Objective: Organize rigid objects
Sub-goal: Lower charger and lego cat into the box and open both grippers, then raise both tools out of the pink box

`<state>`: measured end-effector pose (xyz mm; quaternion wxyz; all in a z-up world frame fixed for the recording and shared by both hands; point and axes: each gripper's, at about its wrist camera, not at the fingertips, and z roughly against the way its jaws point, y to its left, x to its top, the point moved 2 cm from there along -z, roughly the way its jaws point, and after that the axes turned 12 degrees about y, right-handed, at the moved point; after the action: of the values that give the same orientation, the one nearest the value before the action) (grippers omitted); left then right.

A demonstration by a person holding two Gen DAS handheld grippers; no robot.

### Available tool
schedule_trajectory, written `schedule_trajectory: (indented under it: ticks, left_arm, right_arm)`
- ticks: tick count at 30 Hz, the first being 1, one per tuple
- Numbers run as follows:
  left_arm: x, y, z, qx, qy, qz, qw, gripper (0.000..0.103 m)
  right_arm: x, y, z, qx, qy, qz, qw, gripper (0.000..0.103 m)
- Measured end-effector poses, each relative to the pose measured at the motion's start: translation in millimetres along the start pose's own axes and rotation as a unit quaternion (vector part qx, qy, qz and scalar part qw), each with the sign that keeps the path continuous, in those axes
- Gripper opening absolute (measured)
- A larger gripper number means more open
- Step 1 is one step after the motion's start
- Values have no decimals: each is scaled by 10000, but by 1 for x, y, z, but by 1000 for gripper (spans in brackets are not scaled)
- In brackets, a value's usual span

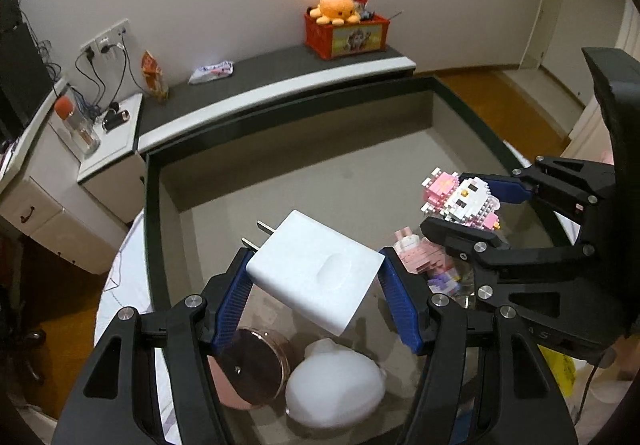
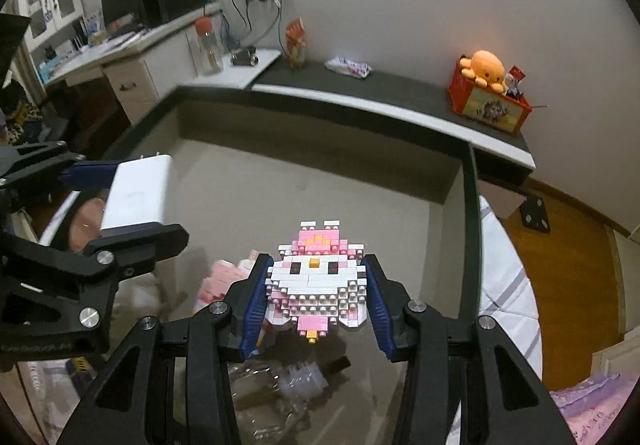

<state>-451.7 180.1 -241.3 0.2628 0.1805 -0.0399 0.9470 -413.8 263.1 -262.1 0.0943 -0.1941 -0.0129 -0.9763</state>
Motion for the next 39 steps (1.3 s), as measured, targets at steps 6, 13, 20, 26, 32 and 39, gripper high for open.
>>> schedule_trajectory:
  ticks: [6, 13, 20, 26, 32, 39]
  left_arm:
    - [2, 4, -13, 114, 160, 59, 9998, 64]
    - [-2, 6, -3, 145, 153, 107, 9997, 73]
    - [-21, 12, 51, 310, -375, 226, 9986, 90]
    - [-60, 25, 112, 516, -1076, 569, 9912, 100]
    - [-122, 32, 178, 943, -1899, 1068, 9714, 103]
    - [-189, 25, 221, 1972, -2349, 1381, 9417, 103]
  right_arm:
    - [2, -6, -8, -58, 87, -130, 9999, 46]
    - [-1, -5, 2, -240, -110, -159, 9995, 69]
    - [-8, 0, 44, -260, -584, -161, 9978, 80]
    - [-33, 8, 96, -309, -1167, -126, 9926, 88]
    - [-74, 20, 148, -128, -1753, -198, 9842, 88]
    - [-128, 50, 206, -119, -2647, -72, 9642, 103]
